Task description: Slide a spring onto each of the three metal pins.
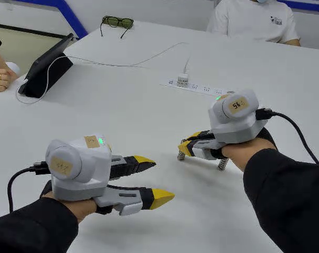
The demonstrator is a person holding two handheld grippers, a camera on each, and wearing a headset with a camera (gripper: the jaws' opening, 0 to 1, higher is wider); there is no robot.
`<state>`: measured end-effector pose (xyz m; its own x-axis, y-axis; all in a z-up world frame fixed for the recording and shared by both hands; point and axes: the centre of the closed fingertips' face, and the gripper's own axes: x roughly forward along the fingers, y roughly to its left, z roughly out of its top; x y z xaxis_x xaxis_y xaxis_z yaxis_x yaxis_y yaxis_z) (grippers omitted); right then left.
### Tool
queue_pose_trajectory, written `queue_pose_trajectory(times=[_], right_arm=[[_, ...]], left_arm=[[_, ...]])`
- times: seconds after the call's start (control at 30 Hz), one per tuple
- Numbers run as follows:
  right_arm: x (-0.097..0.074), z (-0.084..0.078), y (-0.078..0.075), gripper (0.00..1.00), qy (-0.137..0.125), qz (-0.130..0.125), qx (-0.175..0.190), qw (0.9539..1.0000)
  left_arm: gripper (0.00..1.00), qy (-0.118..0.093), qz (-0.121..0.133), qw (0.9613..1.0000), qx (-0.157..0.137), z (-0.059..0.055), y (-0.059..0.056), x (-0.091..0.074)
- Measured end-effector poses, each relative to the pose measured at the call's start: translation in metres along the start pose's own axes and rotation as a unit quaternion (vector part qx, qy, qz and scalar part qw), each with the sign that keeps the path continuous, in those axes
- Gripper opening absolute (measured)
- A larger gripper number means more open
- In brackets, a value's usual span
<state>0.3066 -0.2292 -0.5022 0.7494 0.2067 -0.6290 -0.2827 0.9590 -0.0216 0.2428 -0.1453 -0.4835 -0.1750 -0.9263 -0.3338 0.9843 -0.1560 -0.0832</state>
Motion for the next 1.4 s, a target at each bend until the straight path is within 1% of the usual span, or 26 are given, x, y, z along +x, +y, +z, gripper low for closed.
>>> queue_pose_trajectory(times=[0.13,0.4,0.63,0.87,1.03,1.3,1.4], right_arm=[[0.002,-0.003,-0.001,0.12,0.006,-0.001,-0.002,1.0],[0.001,-0.002,-0.002,0.12,0.006,-0.003,-0.004,1.0],[-0.002,-0.001,-0.004,0.17,0.001,-0.009,-0.001,1.0],[-0.011,0.001,-0.006,0.22,-0.009,-0.017,0.004,0.9998],[-0.018,0.004,-0.002,0.24,-0.016,-0.019,0.006,0.9997],[-0.03,0.005,0.009,0.27,-0.027,-0.017,0.001,0.9995],[-0.034,0.004,0.01,0.28,-0.03,-0.017,0.0,0.9994]], left_arm=[[0.48,0.0,0.0,1.0,-0.001,0.0,0.0,0.0],[0.48,-0.002,0.003,1.0,0.0,0.002,0.001,-0.001],[0.49,-0.003,0.004,1.0,0.0,0.003,0.001,0.0],[0.5,-0.003,0.005,1.0,-0.001,0.004,0.002,0.0],[0.52,-0.004,0.005,1.0,0.0,0.006,0.003,0.001],[0.54,-0.005,0.008,1.0,0.001,0.008,0.004,0.0],[0.55,-0.005,0.009,0.9999,0.002,0.01,0.004,0.0]])
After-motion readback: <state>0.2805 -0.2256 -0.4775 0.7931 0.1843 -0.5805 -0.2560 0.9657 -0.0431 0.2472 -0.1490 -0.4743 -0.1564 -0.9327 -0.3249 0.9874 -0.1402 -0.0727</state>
